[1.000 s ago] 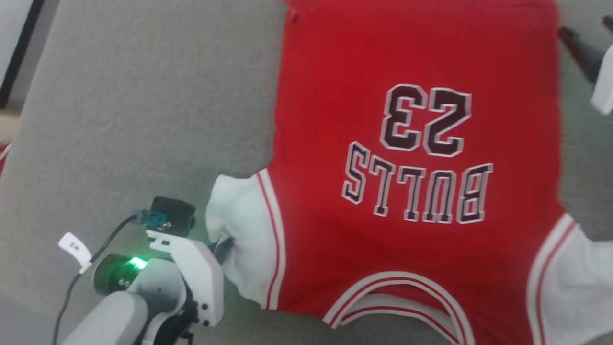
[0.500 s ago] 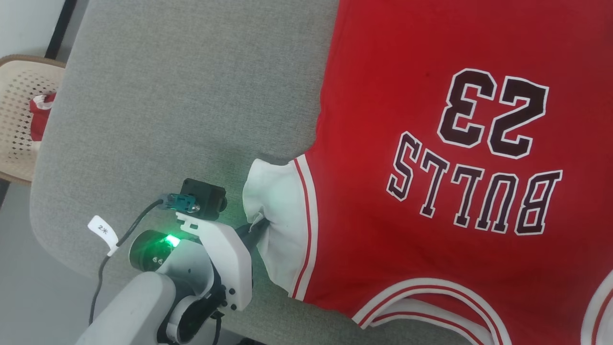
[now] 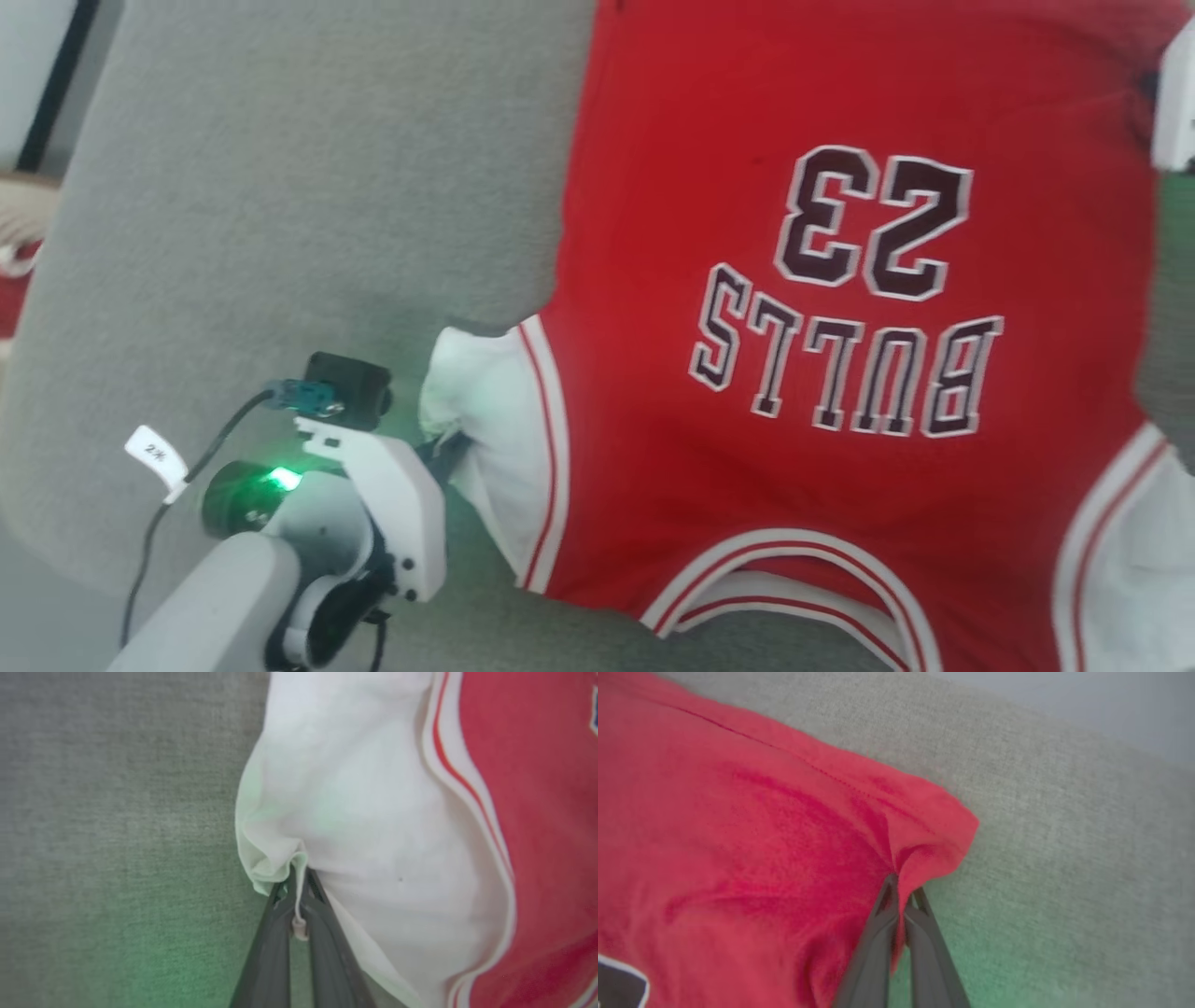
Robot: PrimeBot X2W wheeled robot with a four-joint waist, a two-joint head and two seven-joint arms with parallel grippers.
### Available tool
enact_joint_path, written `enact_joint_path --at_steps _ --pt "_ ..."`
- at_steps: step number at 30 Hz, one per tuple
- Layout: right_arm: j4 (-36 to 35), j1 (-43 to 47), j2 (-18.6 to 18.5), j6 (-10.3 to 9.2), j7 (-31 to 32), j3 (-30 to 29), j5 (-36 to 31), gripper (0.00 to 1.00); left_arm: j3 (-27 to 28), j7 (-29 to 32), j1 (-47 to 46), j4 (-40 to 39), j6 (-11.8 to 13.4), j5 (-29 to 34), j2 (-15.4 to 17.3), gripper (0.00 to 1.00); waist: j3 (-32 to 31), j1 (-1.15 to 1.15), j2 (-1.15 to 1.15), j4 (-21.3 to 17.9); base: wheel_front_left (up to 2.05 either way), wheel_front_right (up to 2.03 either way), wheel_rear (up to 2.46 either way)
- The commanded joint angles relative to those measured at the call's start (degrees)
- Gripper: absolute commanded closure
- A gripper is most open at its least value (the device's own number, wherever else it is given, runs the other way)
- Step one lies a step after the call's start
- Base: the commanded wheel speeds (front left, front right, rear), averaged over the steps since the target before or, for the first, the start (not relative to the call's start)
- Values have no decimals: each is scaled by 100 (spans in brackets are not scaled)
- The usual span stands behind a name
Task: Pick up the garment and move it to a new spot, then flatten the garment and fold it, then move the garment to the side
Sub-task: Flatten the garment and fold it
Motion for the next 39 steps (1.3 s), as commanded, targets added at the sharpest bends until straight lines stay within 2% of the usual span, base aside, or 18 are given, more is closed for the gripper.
enact_joint_path --at_steps 1,6,10,14,20,26,29,30,31,36,37,38,39 --pt "-53 158 -16 -7 19 44 77 100 130 -4 -27 205 187 50 95 100 -190 0 0 -207 0 0 0" --pt "-961 677 -232 -6 84 515 561 100 244 52 157 15 304 49 321 100 -470 0 0 -593 0 0 0" --pt "-1762 1246 -472 -5 158 678 953 100 307 112 295 -132 363 18 463 100 -668 0 0 -885 0 0 0" --pt "-2560 1914 -653 -5 256 639 1235 100 385 144 407 -253 427 10 624 100 -832 0 0 -1178 0 0 0" --pt "-3633 3031 -741 -4 369 243 1390 100 481 108 522 -395 492 36 807 100 -1003 0 0 -1567 0 0 0" --pt "-4404 4252 -527 -4 513 -520 1270 100 521 42 584 -426 452 9 874 100 -1025 0 0 -1803 0 0 0" --pt "-4630 4842 -253 -4 559 -903 1128 100 541 9 573 -399 445 1 890 100 -1017 0 0 -1861 0 0 0" --pt "-4705 5156 -44 -4 537 -1089 1016 100 557 -12 558 -385 436 -10 893 100 -999 0 0 -1896 0 0 0" --pt "-4705 5156 -44 -4 537 -1089 1016 100 557 -12 558 -385 436 -10 893 100 -999 0 0 -1896 0 0 0" --pt "-4446 5495 470 -4 350 -1324 723 100 562 -78 469 -290 367 -29 888 100 -948 0 0 -1939 0 0 0" --pt "-4360 5493 546 -4 301 -1305 697 60 563 -91 456 -266 359 -31 889 100 -940 0 0 -1946 0 0 0" --pt "-4258 5485 628 -4 250 -1319 668 12 560 -113 443 -238 334 -37 882 100 -936 0 0 -1949 0 0 0" --pt "-4183 5481 669 -4 253 -1278 651 0 554 -124 434 -214 316 -50 865 100 -936 0 0 -1949 0 0 0"
